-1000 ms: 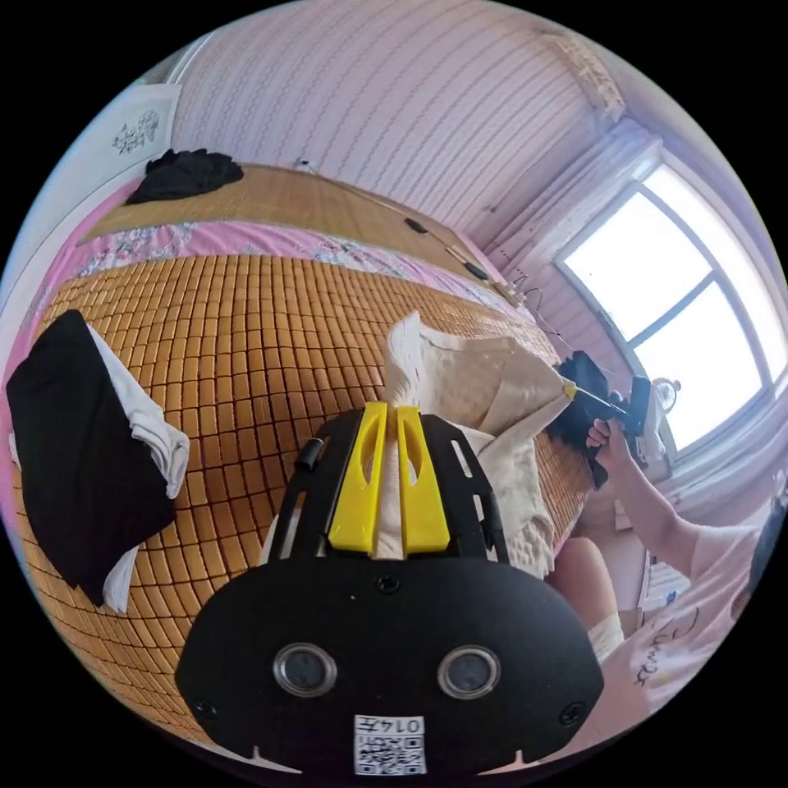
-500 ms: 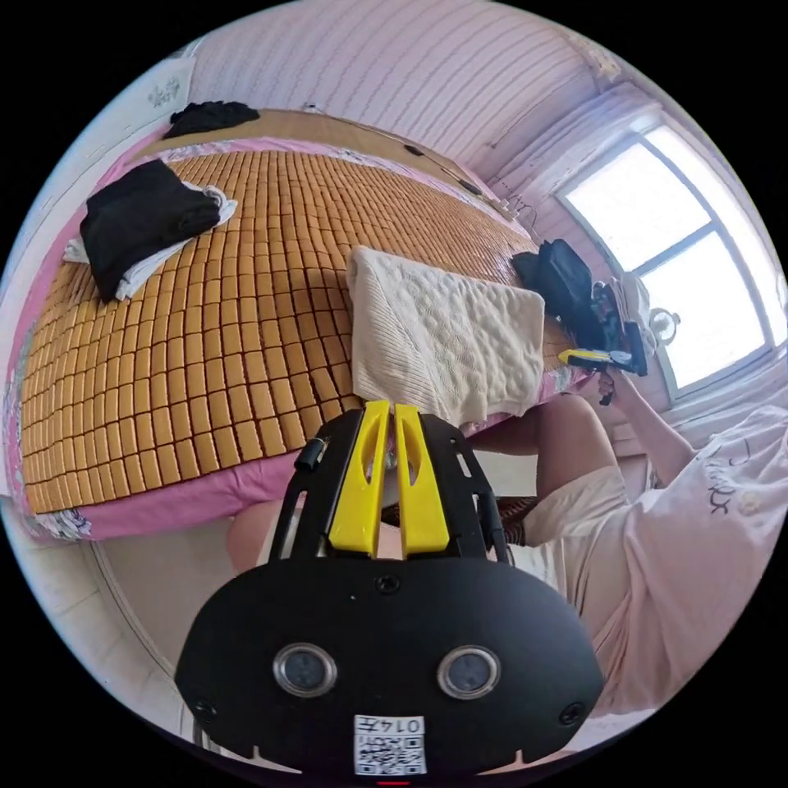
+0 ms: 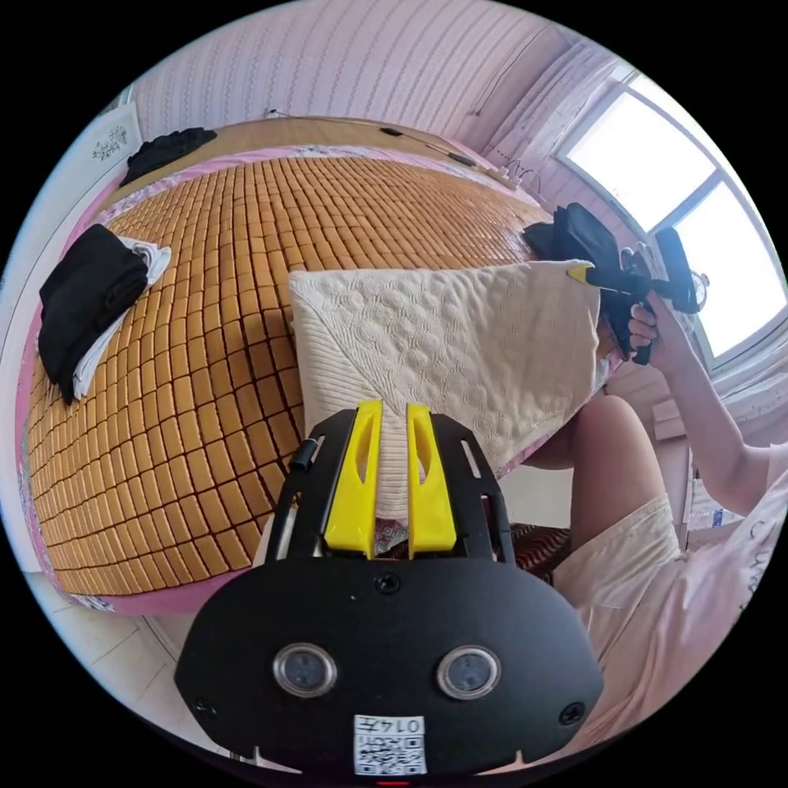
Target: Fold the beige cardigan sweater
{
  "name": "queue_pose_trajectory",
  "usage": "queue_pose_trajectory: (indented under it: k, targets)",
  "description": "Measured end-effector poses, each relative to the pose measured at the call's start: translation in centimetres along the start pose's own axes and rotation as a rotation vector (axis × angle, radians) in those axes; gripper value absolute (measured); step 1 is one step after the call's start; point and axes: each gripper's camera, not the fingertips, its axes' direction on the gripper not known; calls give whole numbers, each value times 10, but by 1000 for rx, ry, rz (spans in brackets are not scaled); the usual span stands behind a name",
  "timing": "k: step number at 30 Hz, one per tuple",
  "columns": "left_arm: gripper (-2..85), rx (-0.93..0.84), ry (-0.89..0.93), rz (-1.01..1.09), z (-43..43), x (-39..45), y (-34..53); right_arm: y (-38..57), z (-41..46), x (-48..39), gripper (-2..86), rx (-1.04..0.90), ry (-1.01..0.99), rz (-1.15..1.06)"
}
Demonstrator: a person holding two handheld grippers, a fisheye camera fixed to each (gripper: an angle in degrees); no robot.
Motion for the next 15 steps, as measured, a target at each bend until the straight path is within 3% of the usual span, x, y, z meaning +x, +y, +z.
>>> queue_pose_trajectory:
  k: [4,6,9,15]
  targets:
    - [40,14,-1,55,0,22,-7,-7,11,25,25,19,4,98]
    - [36,-79,-42,84,26,36,-6,1,49,54,32,-133,173,188]
    - [17,-212,-104,118,63,52,6,22,70,67,51,-250,208,223]
    - [-8,-130,-116,87,59,68,15,29,45,30,61,-204,382,140]
